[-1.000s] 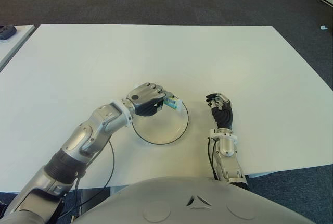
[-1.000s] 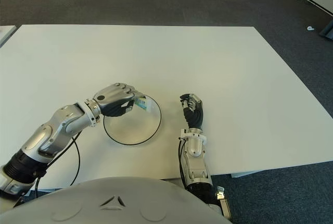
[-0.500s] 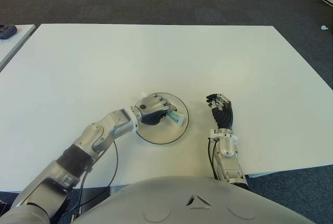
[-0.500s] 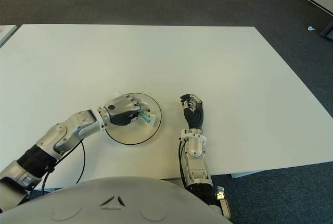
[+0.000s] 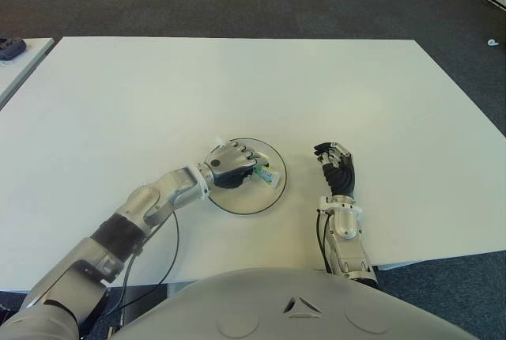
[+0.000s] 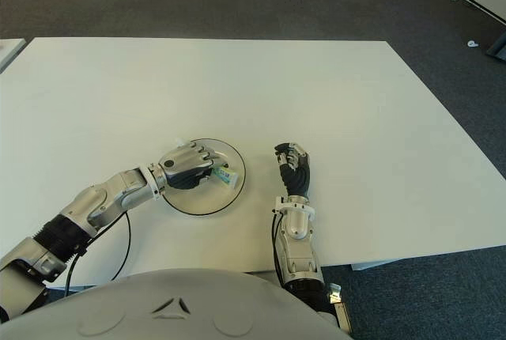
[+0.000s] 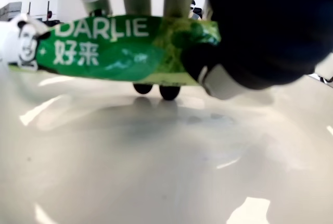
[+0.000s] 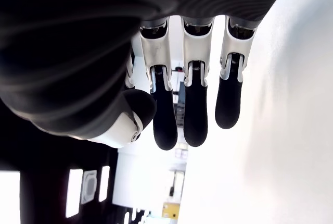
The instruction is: Put the toothpaste on the table into the plate.
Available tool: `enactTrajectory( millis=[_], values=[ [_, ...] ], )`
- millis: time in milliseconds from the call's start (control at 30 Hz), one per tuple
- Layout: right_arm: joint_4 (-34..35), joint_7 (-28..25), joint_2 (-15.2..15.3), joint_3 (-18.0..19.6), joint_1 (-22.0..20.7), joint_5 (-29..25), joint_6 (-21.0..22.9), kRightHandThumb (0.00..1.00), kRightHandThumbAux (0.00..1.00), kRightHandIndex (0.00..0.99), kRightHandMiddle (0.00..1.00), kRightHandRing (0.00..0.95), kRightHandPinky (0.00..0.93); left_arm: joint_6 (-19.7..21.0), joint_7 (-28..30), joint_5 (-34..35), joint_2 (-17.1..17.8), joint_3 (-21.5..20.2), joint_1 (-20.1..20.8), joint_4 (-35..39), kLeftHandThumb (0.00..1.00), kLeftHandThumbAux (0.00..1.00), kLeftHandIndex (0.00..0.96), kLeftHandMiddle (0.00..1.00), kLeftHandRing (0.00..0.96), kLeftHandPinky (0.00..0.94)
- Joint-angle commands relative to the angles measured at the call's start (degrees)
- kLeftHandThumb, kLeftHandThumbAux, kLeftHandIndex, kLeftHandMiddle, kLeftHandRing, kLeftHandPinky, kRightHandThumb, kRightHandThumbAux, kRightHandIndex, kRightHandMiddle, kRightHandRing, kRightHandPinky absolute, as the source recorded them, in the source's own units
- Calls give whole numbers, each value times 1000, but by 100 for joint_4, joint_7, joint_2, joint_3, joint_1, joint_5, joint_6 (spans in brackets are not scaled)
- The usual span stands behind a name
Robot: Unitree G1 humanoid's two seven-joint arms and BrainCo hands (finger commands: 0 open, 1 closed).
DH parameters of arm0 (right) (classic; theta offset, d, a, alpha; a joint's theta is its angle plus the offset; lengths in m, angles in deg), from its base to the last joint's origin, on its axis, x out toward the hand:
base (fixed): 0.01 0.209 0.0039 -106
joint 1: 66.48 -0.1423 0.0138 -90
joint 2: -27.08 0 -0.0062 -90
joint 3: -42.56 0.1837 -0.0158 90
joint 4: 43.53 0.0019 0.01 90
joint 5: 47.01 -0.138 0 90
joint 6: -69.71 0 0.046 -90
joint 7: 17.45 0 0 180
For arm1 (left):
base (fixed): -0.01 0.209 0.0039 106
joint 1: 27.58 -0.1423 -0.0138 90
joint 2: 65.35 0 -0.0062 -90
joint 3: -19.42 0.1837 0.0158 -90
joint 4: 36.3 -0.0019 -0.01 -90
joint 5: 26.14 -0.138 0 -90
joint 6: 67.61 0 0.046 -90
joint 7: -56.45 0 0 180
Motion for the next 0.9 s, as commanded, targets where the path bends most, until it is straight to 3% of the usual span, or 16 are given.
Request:
enactTrajectory(
  millis=[33,200,267,333,500,667,900],
  values=[
    [1,-24,-21,29,-3,-63,76,703,733,425,446,427,416,-65,153,268,213,-154,-306,400,706,699,432,753,739,708],
    [-14,-9,-24,27,-12,-43,80,703,733,425,443,425,414,65,693,782,256,-406,-340,958,700,696,429,638,639,640],
    [-19,-3,-24,28,-17,-36,86,703,733,425,442,423,414,101,743,792,228,-414,-334,943,522,569,341,461,510,559],
    [-27,1,-24,30,-23,-36,85,703,733,425,442,423,414,117,743,742,214,-414,-335,906,461,526,311,400,466,532],
    [-41,-5,-24,37,-36,-48,83,704,733,425,440,421,413,143,695,620,226,-412,-272,796,315,476,90,124,164,211],
    [-49,4,-22,40,-48,-35,71,704,733,425,443,423,416,101,363,522,221,-514,-344,821,259,468,24,32,50,75],
    [-98,-17,-10,38,-76,-52,-10,704,732,426,447,427,421,-41,-266,551,147,-705,-493,856,224,440,0,0,0,40]
  ],
)
